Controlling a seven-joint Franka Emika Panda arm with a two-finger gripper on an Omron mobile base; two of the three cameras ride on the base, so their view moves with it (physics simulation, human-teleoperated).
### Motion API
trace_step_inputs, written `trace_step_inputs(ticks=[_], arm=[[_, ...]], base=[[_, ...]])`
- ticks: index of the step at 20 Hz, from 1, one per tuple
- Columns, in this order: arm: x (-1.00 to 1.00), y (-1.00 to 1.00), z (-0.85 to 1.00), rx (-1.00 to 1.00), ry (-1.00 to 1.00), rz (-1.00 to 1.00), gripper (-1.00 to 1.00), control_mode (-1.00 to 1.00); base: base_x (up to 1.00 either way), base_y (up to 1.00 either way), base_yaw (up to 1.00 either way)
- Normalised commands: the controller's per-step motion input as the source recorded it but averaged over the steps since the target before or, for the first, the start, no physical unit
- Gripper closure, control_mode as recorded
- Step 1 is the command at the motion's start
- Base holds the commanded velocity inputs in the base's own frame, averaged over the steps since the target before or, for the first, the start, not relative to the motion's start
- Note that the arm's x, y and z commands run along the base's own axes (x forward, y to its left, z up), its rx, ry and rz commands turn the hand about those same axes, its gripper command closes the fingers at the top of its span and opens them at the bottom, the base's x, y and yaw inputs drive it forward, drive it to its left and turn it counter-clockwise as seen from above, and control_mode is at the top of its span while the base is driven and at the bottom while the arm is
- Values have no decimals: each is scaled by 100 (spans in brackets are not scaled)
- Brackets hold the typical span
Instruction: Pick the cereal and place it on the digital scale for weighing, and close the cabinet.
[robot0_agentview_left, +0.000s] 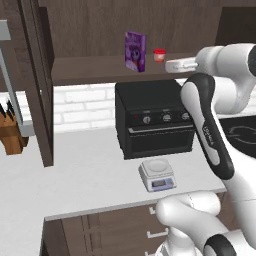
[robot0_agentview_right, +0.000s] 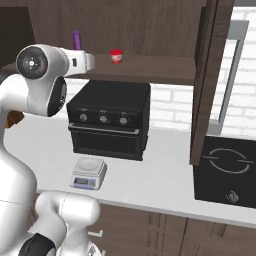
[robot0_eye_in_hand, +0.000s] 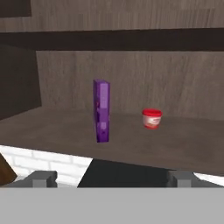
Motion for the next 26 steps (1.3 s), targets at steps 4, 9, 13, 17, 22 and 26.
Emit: trace_step_inputs(ticks=[4, 9, 13, 17, 22, 26], arm=[[8, 1, 9, 0, 0, 0, -100, -100], [22, 3, 1, 0, 0, 0, -100, -100], [24, 7, 0, 0, 0, 0, -100, -100], [10, 23, 1, 0, -5, 0, -100, -100], [0, 26, 4, 0, -19, 5, -100, -100], [10, 15, 1, 0, -7, 1, -100, -100]], base=[[0, 0, 0], [0, 0, 0], [0, 0, 0], [0, 0, 0], [0, 0, 0], [0, 0, 0]])
